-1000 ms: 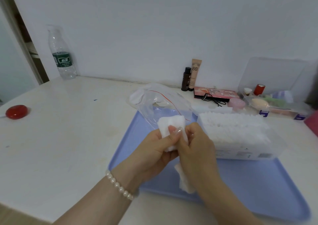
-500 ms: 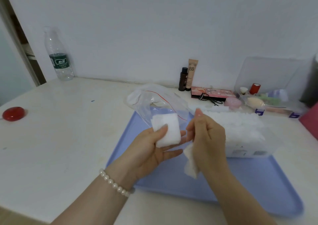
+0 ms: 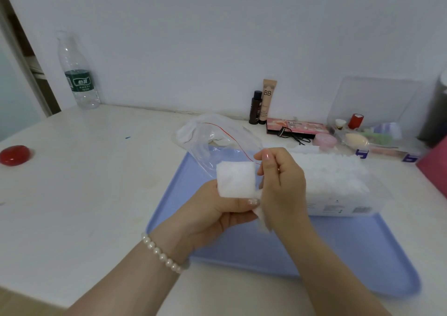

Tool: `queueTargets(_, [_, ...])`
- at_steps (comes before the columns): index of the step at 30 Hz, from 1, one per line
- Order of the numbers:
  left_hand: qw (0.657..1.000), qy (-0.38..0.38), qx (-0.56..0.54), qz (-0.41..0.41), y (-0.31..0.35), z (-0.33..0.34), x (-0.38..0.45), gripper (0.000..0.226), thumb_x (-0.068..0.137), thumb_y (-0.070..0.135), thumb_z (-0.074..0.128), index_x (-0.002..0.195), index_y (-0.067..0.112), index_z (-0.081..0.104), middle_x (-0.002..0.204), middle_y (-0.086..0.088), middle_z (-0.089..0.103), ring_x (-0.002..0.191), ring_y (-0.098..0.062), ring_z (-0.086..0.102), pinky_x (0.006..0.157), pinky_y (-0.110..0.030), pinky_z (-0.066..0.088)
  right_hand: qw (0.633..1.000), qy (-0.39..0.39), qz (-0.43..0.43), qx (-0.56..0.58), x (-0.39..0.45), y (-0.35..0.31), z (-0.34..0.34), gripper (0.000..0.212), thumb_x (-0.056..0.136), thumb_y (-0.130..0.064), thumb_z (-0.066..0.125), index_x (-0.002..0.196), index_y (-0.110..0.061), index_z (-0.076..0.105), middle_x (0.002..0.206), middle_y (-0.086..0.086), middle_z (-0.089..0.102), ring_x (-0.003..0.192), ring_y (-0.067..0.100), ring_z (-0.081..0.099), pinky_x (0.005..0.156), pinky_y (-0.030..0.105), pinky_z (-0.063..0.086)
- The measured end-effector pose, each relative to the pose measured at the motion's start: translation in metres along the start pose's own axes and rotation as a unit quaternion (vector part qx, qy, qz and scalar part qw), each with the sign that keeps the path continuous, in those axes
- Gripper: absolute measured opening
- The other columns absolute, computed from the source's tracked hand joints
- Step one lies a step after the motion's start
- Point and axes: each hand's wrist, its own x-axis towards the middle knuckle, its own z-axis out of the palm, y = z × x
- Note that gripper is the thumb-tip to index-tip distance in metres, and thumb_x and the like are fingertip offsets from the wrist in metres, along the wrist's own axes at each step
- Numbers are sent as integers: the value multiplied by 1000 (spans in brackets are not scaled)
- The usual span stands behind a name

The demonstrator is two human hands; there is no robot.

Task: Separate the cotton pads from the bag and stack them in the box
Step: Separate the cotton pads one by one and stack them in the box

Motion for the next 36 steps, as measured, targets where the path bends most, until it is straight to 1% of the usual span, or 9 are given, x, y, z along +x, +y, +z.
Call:
queueTargets(4, [997, 47, -60, 30, 5, -3, 0, 34, 60, -6, 64, 93, 2, 64, 90, -12, 71, 77, -19, 71, 70, -29, 58, 992, -42, 83, 82, 5, -7, -6, 24, 95, -23, 49, 73, -19, 59, 54, -12, 52, 54, 1, 46, 56, 18, 40])
queueTargets(8, [987, 84, -110, 76, 12, -12, 3, 53, 61, -17, 68, 111, -8, 57, 109, -22, 62, 92, -26, 66, 77, -31, 58, 953, -132, 187, 201, 6, -9, -14, 5, 82, -14, 66, 87, -14, 64, 68, 0, 64, 63, 14, 60, 61, 32, 48])
queueTargets(12, [976, 114, -145, 113, 16, -16, 3, 42, 62, -8, 60, 104, -6, 58, 103, -19, 65, 89, -24, 67, 79, -32, 58, 908, -213, 244, 267, 6, -10, -20, 38, 68, 3, 69, 103, -10, 63, 84, 11, 72, 73, 22, 67, 61, 28, 54])
queueTargets(15, [973, 119, -156, 120, 17, -17, 2, 47, 63, -9, 59, 110, -6, 59, 100, -17, 69, 89, -23, 70, 71, -28, 58, 903, -196, 255, 285, 5, -9, -20, 40, 67, 7, 68, 105, -5, 65, 93, 14, 71, 74, 21, 67, 57, 26, 54])
queueTargets(18, [973, 141, -158, 94, 15, -17, 2, 50, 65, -10, 60, 115, -8, 57, 103, -19, 69, 87, -24, 70, 68, -26, 58, 903, -180, 255, 294, 4, -8, -20, 35, 66, -2, 68, 101, 0, 66, 97, 17, 71, 84, 27, 67, 77, 39, 55])
queueTargets(22, [974, 159, -151, 58, 14, -17, 4, 20, 86, -2, 54, 104, 2, 63, 95, -15, 72, 84, -25, 69, 73, -33, 59, 902, -146, 253, 318, 3, -10, -20, 30, 64, -14, 68, 90, 1, 68, 96, 16, 71, 87, 28, 66, 85, 42, 51])
queueTargets(27, [983, 155, -80, 52, 11, -14, 4, 18, 93, 10, 51, 106, 2, 62, 92, -11, 73, 84, -21, 70, 77, -31, 57, 891, -150, 238, 357, 5, -15, -24, 23, 67, -12, 68, 89, -3, 65, 91, 15, 67, 89, 33, 64, 67, 33, 56])
queueTargets(31, [984, 145, -80, 68, 10, -14, 4, 18, 95, 6, 48, 108, 0, 59, 95, -13, 73, 85, -21, 71, 73, -30, 59, 898, -151, 234, 342, 4, -12, -23, 14, 66, -5, 68, 76, -8, 59, 91, 29, 62, 85, 38, 61, 64, 37, 50])
queueTargets(36, [986, 139, -46, 85, 6, -12, 6, 25, 95, 5, 47, 118, -2, 56, 113, -16, 68, 102, -25, 67, 83, -29, 56, 975, -58, 125, 177, -3, -15, -19, 24, 73, 6, 70, 67, -6, 50, 63, 10, 53, 51, 13, 52, 44, 20, 43])
